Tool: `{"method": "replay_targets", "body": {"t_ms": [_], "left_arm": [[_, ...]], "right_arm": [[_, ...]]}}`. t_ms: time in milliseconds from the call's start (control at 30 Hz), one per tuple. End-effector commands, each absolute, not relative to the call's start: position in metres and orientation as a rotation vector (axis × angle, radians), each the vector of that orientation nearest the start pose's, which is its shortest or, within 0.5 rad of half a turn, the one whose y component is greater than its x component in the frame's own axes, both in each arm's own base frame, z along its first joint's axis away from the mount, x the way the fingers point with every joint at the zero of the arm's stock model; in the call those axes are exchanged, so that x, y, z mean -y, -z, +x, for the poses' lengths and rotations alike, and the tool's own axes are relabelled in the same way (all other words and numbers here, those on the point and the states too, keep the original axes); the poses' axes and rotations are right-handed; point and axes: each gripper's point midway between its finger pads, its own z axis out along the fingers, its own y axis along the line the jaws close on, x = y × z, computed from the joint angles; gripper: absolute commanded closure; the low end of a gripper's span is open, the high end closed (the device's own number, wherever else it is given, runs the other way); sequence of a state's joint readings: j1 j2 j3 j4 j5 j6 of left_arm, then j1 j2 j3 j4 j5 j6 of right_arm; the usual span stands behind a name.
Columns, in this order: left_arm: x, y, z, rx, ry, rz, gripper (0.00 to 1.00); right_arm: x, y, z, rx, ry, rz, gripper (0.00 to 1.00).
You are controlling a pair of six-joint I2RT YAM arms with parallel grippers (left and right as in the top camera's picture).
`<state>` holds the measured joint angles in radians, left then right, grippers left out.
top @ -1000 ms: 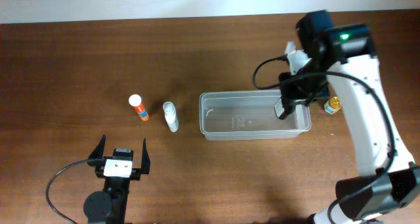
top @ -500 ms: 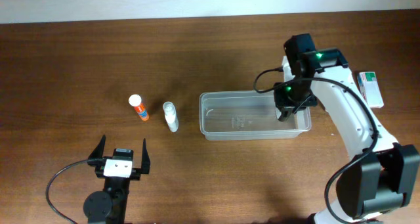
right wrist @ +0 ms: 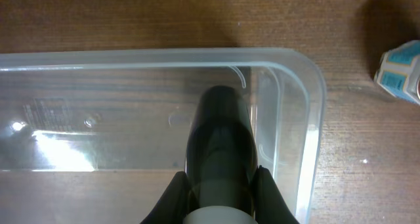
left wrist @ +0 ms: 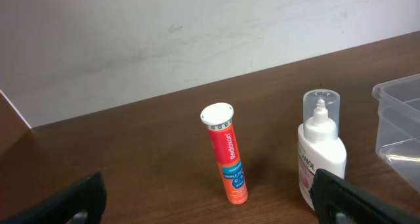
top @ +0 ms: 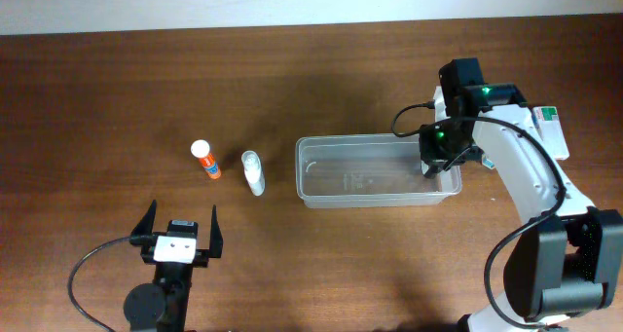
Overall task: Pack container
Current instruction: 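Carry the brown bottle into the container and release it, then move the right gripper to the Panadol box and grasp it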
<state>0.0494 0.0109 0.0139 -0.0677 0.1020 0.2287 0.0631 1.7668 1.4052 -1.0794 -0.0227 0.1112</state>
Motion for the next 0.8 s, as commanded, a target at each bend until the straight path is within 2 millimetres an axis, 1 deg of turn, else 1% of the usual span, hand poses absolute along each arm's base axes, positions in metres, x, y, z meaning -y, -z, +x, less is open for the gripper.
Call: {"method": "replay_targets", "body": {"t_ms": [0, 167, 300, 333, 367, 467, 633, 733, 767], "left_arm": [[0.006, -0.16, 0.246, -1.619, -0.132, 0.24, 0.0], [0.006, -0.16, 0.246, -1.62, -0.132, 0.24, 0.0], [0.006, -0.16, 0.246, -1.62, -0.132, 0.24, 0.0], [0.006, -0.16, 0.246, -1.619, -0.132, 0.24, 0.0], [0.006, -0.16, 0.246, -1.62, -0.132, 0.24, 0.0], [0.006, -0.16, 0.246, -1.62, -0.132, 0.24, 0.0], [0.006, -0.16, 0.246, -1.62, -0.132, 0.24, 0.0], [0.006, -0.16, 0.246, -1.62, -0.132, 0.24, 0.0], [0.006, -0.16, 0.246, -1.619, -0.132, 0.24, 0.0]], "right_arm": [[-0.028, -0.09, 0.354, -3.027, -0.055, 0.053, 0.86], [-0.037, -0.077, 0.355, -3.059, -0.136, 0.05, 0.85], [-0.037, -0.066, 0.354, -3.089, -0.133, 0.053, 0.85], [-0.037, -0.064, 0.354, -3.096, -0.133, 0.054, 0.85], [-0.037, -0.063, 0.354, -3.098, -0.133, 0.054, 0.81], [-0.037, -0.063, 0.355, -3.094, -0.129, 0.053, 0.74], [-0.035, -0.066, 0.356, -3.089, -0.116, 0.052, 0.71], [-0.036, -0.081, 0.363, -3.069, -0.117, 0.051, 0.66], [-0.036, -0.089, 0.366, -3.058, -0.118, 0.032, 0.64]]}}
